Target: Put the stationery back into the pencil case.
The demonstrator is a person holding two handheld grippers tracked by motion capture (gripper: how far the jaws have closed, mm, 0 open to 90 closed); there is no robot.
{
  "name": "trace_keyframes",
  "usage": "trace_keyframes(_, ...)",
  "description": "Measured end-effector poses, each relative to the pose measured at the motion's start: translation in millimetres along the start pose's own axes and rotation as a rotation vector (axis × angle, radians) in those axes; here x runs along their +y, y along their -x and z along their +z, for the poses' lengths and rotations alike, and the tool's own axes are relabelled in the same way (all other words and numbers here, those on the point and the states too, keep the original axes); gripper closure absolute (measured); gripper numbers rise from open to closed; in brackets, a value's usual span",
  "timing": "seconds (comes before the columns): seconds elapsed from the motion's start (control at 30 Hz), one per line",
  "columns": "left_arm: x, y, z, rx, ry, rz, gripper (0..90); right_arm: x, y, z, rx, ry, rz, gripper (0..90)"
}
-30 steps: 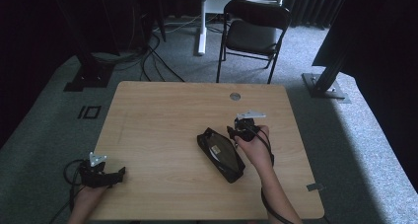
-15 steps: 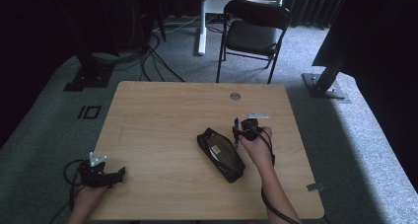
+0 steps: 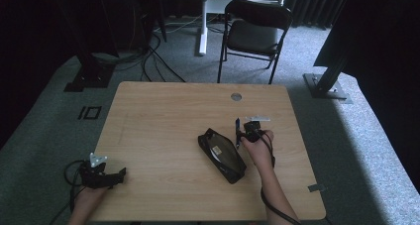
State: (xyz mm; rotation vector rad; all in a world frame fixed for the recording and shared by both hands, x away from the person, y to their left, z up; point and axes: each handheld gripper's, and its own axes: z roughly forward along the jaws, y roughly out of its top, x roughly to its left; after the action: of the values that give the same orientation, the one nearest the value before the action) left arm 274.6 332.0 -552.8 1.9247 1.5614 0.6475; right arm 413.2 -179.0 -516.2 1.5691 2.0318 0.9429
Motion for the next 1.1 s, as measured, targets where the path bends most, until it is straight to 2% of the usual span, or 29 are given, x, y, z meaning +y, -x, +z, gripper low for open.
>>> trace_keyframes(0.8,0.0,0.0,0.0,0.000,0.000,0.000,0.4,-6.0,-2.7,27.0,-0.025,-0.053,0.004,61.0)
trace_keyframes(0.9,0.0,0.0,0.0,0.000,0.000,0.000,0.4,-5.7,-3.1,28.1,-0.031,-0.055,-0.004,62.2)
trace_keyframes(1.03,0.0,0.0,0.0,0.000,0.000,0.000,0.4,-4.6,-5.5,28.3,-0.055,-0.070,-0.043,65.0)
trace_keyframes(1.1,0.0,0.0,0.0,0.000,0.000,0.000,0.4,-4.9,-6.7,28.4,-0.062,-0.069,-0.049,66.7)
